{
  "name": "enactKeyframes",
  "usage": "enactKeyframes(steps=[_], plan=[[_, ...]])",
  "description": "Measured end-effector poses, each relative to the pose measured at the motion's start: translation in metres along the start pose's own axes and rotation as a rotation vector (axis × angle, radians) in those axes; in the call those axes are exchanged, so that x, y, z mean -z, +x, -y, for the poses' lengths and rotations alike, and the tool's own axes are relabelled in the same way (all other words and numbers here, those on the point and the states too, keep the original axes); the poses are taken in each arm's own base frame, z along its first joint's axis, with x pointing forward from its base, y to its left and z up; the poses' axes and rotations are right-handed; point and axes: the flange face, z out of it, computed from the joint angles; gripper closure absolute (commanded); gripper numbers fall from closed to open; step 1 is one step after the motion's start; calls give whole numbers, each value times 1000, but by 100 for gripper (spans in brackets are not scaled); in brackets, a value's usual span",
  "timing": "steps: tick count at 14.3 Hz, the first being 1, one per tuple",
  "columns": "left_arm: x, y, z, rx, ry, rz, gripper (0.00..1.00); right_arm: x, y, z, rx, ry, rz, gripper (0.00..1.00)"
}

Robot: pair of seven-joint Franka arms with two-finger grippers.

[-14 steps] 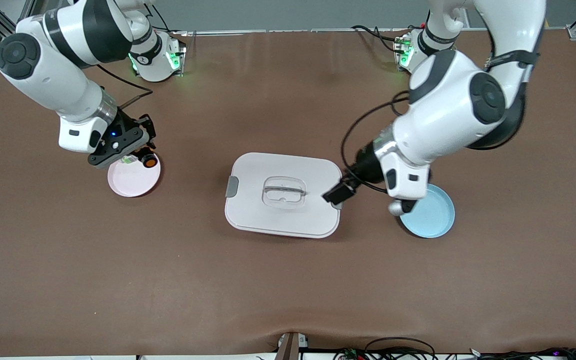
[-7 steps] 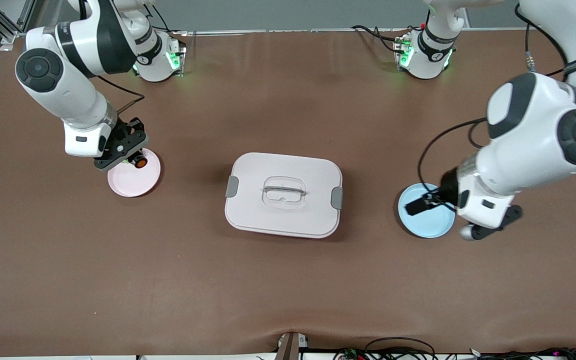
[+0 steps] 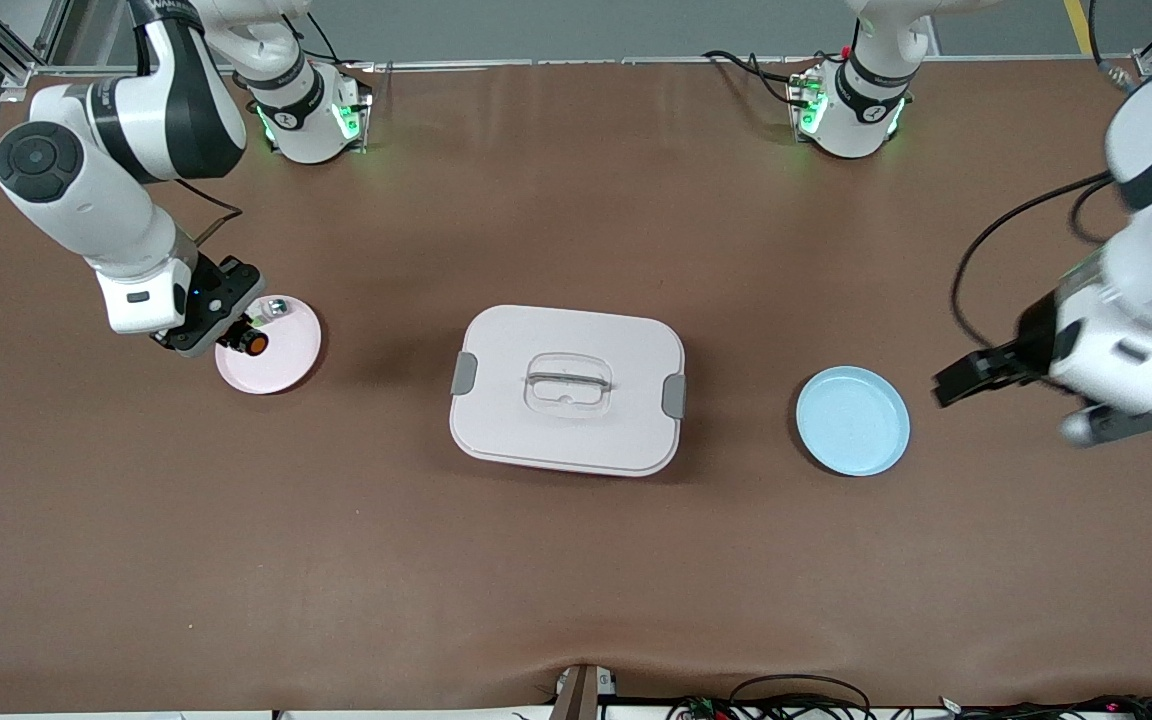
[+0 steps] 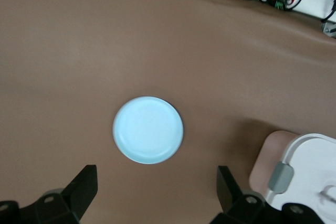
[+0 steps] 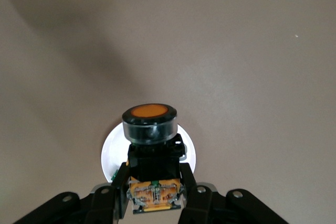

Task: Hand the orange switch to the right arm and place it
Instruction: 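Lower the switch onto the pink plate while the left gripper retracts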

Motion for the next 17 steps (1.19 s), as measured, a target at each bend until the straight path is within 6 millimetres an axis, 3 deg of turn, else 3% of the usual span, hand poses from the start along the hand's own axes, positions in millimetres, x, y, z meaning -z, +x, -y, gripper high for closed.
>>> enactKeyframes(steps=[2, 4, 8, 13, 15, 17], plan=[[33, -9, 24, -56, 21, -25, 0, -8, -4, -4, 46, -6, 28, 99], [50, -24, 30, -106, 36, -20, 0, -18, -12, -13, 92, -12, 53, 99], [51, -53, 24, -141, 60, 3, 0, -43, -38, -34, 146, 4, 96, 99], [80, -103, 34, -144, 93, 4, 0, -86, -60, -40, 157, 8, 89, 99], [81, -111, 29, -156, 88, 13, 0, -109, -62, -38, 175, 18, 83, 99], [81, -109, 37, -146, 83, 16, 0, -127, -61, -36, 184, 16, 71, 99]])
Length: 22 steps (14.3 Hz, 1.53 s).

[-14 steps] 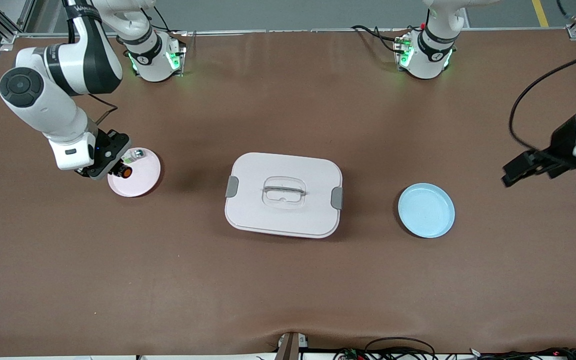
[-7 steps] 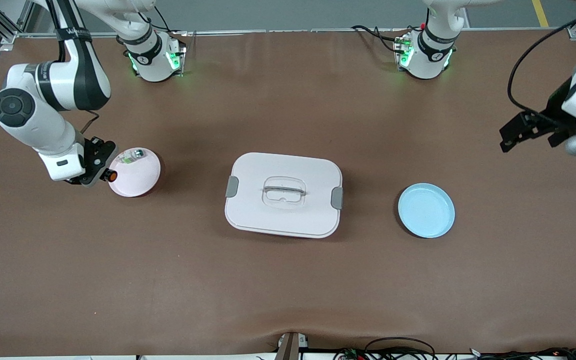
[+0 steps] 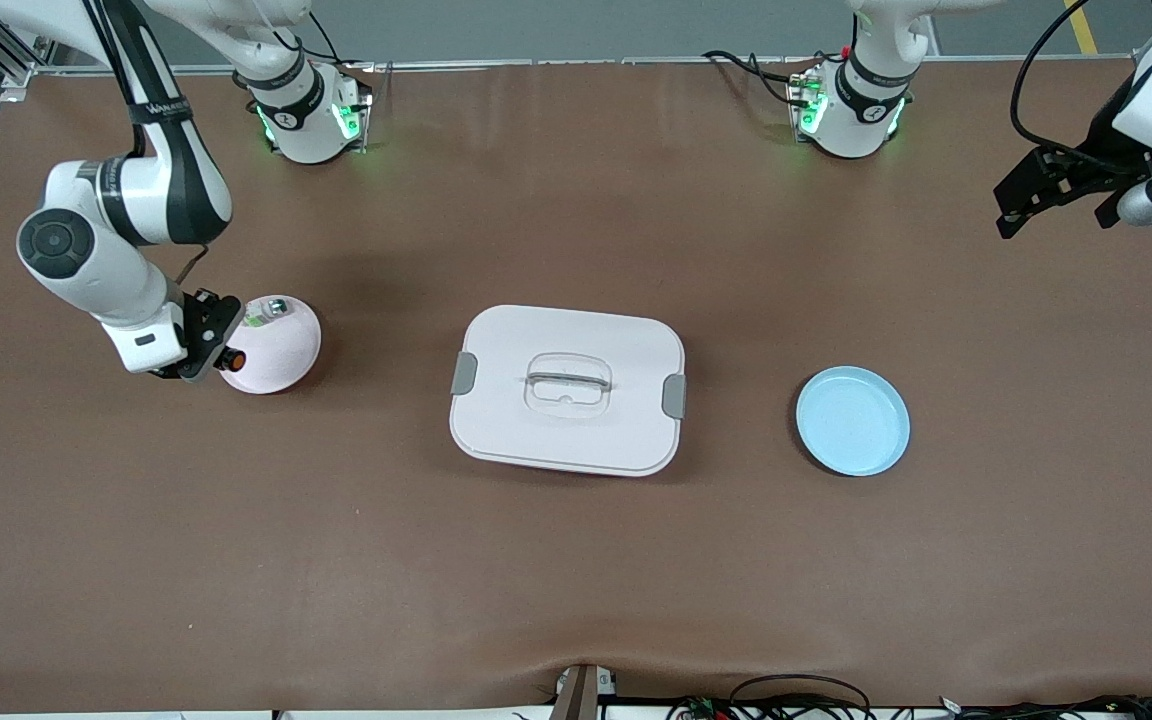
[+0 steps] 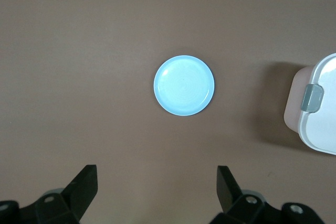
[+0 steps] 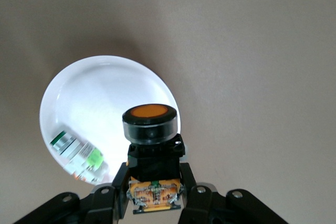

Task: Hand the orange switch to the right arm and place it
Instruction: 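Lower the switch onto the pink plate while the left gripper retracts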

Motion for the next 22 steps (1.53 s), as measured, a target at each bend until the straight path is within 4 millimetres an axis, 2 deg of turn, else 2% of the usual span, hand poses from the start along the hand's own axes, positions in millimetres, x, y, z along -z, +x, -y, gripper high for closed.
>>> enactKeyframes(steps=[2, 4, 7, 12, 15, 19, 22], plan=[[0, 3, 16, -15, -11, 3, 0, -13, 2, 4, 23, 8, -1, 99], [-1, 4, 23, -24, -15, 5, 0, -23, 3, 6, 77, 11, -1, 98], [-3, 3, 18, -34, -15, 9, 0, -34, 3, 8, 140, 21, 0, 89], [-16, 10, 14, -41, -13, 33, 0, -50, 1, 14, 154, 10, -17, 89], [-15, 8, 5, -56, -14, 31, 0, -62, 2, 22, 160, 3, -30, 89], [-14, 6, -2, -64, -50, 41, 0, -87, 6, 29, 169, 14, -43, 89], [-14, 5, -4, -60, -84, 52, 0, -101, 7, 32, 173, 35, -42, 84]])
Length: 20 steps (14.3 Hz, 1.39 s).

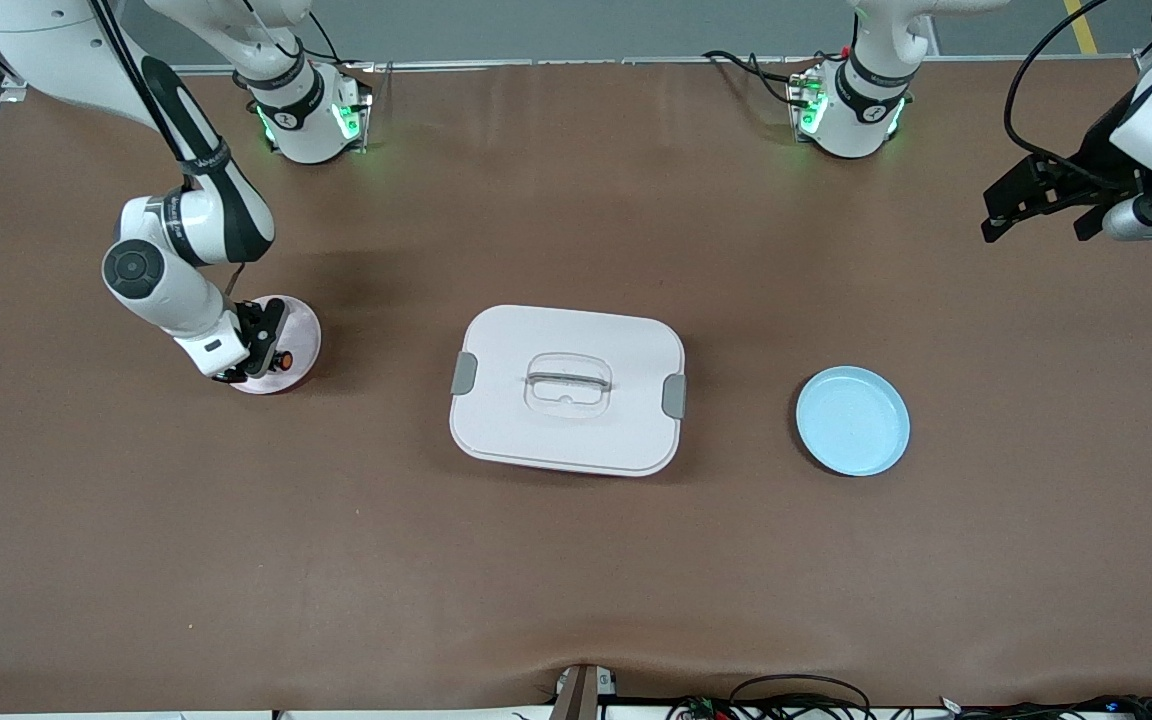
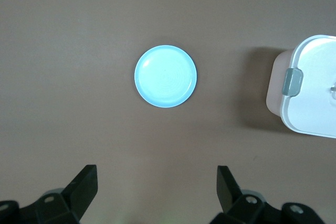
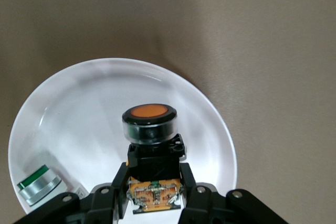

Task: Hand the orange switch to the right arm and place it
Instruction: 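Lower the switch onto the pink plate while the left gripper retracts, then open the right gripper to release the switch on the pink plate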

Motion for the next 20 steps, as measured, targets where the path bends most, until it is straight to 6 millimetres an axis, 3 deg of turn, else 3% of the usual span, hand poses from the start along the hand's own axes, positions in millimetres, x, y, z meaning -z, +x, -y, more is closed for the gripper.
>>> enactKeyframes(steps=[7, 8, 9, 10, 11, 12, 20], plan=[[0, -1, 5, 10, 2, 13, 0, -11, 0, 5, 1, 23, 3, 65], [0, -1, 6, 12, 2, 15, 0, -13, -2, 7, 0, 28, 4, 58], [0, -1, 7, 14, 2, 15, 0, -14, -3, 8, -3, 31, 4, 42], [0, -1, 8, 16, 2, 15, 0, -15, -4, 9, -5, 31, 2, 38], [0, -1, 8, 16, 2, 16, 0, -15, -5, 9, -6, 30, 2, 7], [0, -1, 8, 16, 2, 16, 0, -15, -5, 9, -6, 30, 2, 0], [0, -1, 8, 16, 2, 17, 0, -4, -8, -3, 2, 6, -1, 0]])
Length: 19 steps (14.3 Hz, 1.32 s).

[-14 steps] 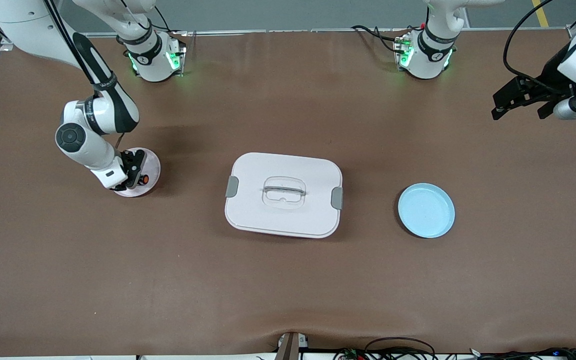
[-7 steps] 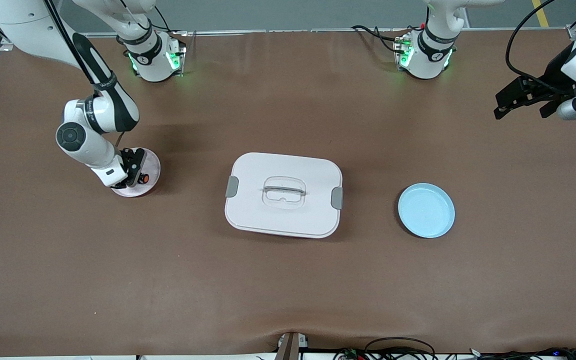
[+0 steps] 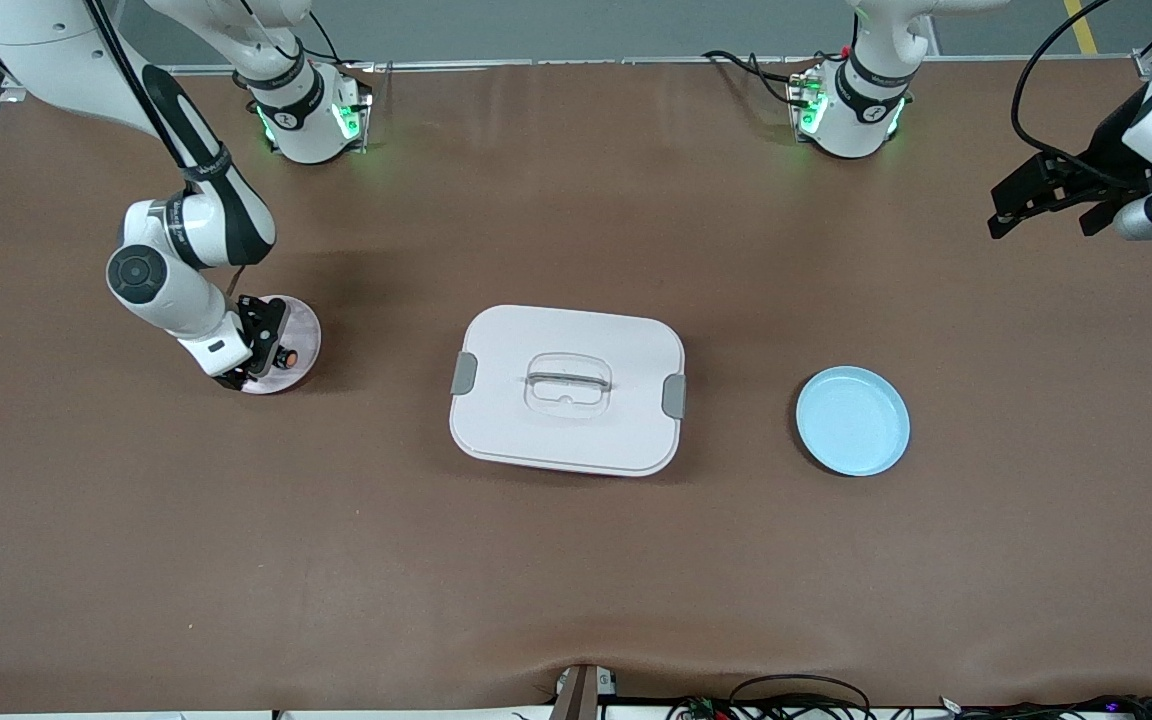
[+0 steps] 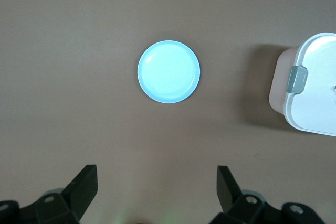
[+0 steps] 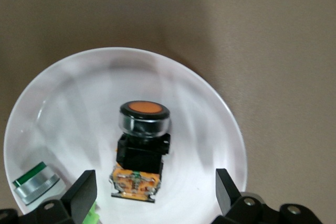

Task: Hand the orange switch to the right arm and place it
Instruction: 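Open the right gripper to release the switch on the pink plate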

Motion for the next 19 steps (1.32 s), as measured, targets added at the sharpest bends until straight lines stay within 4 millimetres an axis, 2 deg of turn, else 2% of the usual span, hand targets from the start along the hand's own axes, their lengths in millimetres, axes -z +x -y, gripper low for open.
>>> enactKeyframes(steps=[5, 9, 11, 16, 19], plan=[[0, 0, 0, 0, 0, 0, 0, 13, -6, -16, 8, -2, 8, 0], [0, 0, 0, 0, 0, 0, 0, 37, -10, -38, -57, 41, 41, 0], [0, 0, 0, 0, 0, 0, 0, 42, -11, -41, -185, 48, 52, 0], [0, 0, -1, -2, 0, -1, 0, 40, -8, -32, -636, 97, 110, 0], [0, 0, 0, -1, 0, -1, 0, 52, 2, -28, -847, 87, 129, 0]])
